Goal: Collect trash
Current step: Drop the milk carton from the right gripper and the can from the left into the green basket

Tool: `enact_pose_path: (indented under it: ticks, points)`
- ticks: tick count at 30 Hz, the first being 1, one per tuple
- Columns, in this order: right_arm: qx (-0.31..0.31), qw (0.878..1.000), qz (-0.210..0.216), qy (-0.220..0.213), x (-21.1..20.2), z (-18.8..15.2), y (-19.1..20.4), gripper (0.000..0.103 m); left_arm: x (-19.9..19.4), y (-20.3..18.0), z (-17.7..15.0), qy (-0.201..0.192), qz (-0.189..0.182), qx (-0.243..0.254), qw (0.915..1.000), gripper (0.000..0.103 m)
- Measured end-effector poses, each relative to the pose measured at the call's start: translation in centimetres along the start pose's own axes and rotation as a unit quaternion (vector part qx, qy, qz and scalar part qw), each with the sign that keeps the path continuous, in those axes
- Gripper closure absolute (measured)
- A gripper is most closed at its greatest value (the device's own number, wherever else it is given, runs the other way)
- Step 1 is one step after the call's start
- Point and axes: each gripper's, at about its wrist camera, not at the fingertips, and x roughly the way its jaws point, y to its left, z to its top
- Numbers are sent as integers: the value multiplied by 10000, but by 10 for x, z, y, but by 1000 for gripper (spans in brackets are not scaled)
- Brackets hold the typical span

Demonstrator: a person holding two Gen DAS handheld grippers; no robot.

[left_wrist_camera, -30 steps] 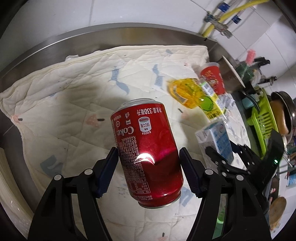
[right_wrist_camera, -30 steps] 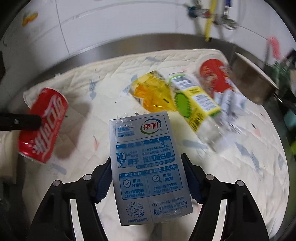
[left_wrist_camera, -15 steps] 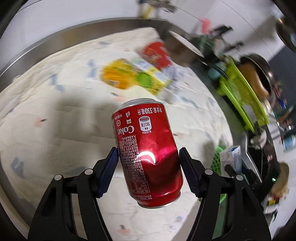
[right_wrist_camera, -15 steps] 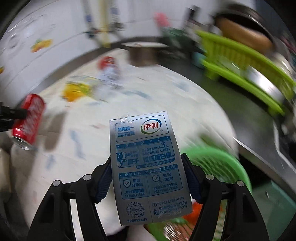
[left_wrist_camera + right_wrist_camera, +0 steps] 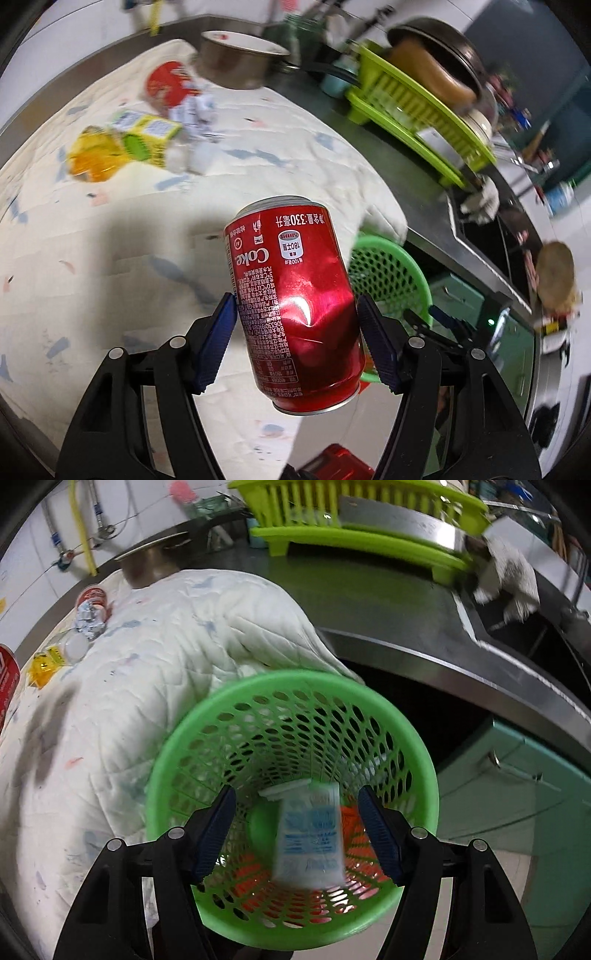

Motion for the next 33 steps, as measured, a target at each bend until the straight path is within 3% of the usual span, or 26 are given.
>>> enact_pose_path:
  ticks: [5,16,33]
  points:
    - [117,9999,60,-112,-11,-4,-5,36,15,-32,-4,152,-103,348,9992,37]
    - [347,9962,62,-795,-76,-15,-21,27,74,-101,-14,576,-428,1024,9922,37]
    - [709,9878,-214,-1370,-141,-42,-57,25,162,-165,-32,1178,-709,1379,9808,37]
